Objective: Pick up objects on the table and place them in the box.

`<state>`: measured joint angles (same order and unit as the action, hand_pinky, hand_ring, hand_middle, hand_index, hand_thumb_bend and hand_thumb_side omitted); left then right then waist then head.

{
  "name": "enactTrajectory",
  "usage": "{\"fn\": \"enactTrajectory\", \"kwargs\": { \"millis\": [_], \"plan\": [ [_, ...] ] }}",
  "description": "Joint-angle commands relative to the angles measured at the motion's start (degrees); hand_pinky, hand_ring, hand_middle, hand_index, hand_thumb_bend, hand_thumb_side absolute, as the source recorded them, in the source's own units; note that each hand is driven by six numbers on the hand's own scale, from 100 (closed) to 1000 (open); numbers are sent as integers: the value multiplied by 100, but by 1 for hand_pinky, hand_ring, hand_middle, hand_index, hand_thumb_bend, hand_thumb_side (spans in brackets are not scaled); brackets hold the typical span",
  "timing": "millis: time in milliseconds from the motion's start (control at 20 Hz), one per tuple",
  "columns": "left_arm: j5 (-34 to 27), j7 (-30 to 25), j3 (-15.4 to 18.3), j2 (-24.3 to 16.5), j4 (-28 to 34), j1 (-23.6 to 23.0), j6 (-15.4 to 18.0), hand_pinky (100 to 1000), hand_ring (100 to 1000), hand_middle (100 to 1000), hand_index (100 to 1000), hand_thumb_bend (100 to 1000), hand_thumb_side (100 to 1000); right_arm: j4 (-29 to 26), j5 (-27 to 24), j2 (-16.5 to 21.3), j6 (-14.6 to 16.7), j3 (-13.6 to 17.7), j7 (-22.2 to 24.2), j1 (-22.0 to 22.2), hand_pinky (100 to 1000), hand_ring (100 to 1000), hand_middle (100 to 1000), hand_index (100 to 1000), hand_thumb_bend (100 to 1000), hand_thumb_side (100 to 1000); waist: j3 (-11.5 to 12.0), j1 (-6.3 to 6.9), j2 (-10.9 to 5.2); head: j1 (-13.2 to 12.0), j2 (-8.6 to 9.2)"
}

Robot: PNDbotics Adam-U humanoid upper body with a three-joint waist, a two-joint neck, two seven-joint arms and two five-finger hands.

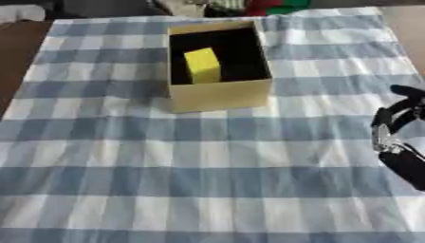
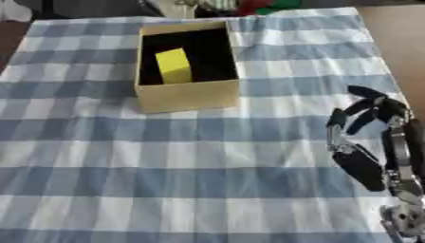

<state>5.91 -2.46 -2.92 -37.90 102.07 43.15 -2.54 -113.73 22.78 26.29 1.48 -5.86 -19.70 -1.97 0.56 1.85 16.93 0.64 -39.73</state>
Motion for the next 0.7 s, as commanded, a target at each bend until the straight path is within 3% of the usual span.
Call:
{"fn": "enactTrajectory", "kwargs": {
  "millis": [50, 150, 350, 500, 700],
  "plan": [
    [-324, 572, 309, -222, 912, -363, -222, 936, 681, 610, 822, 377, 310, -86, -56, 116, 52, 79, -24, -29, 895, 403, 516, 812, 100, 428, 48, -29, -121, 33, -42],
    [-387, 773, 420, -179, 1170, -733, -184, 940, 681, 609, 822, 362, 326, -86, -71, 121, 70, 85, -22, -37, 895, 407, 518, 812, 100, 428, 94, -58, -117, 53, -27],
    [-453, 994, 570, 62, 1247, -1331, 226, 935, 677, 616, 829, 303, 401, -86, -110, 110, 170, 87, -81, -54, 900, 419, 527, 815, 100, 436, 137, -104, -96, 77, 18],
    [-470, 1027, 643, 320, 1252, -1697, 617, 937, 679, 625, 840, 281, 458, -86, -110, 101, 317, 73, -123, -70, 901, 432, 537, 814, 100, 439, 139, -126, -76, 69, 50],
    [-486, 981, 708, 548, 1252, -1956, 879, 939, 678, 625, 842, 276, 467, -86, -65, 81, 423, 59, -133, -66, 901, 432, 537, 815, 100, 439, 140, -141, -63, 63, 79]
  ]
}}
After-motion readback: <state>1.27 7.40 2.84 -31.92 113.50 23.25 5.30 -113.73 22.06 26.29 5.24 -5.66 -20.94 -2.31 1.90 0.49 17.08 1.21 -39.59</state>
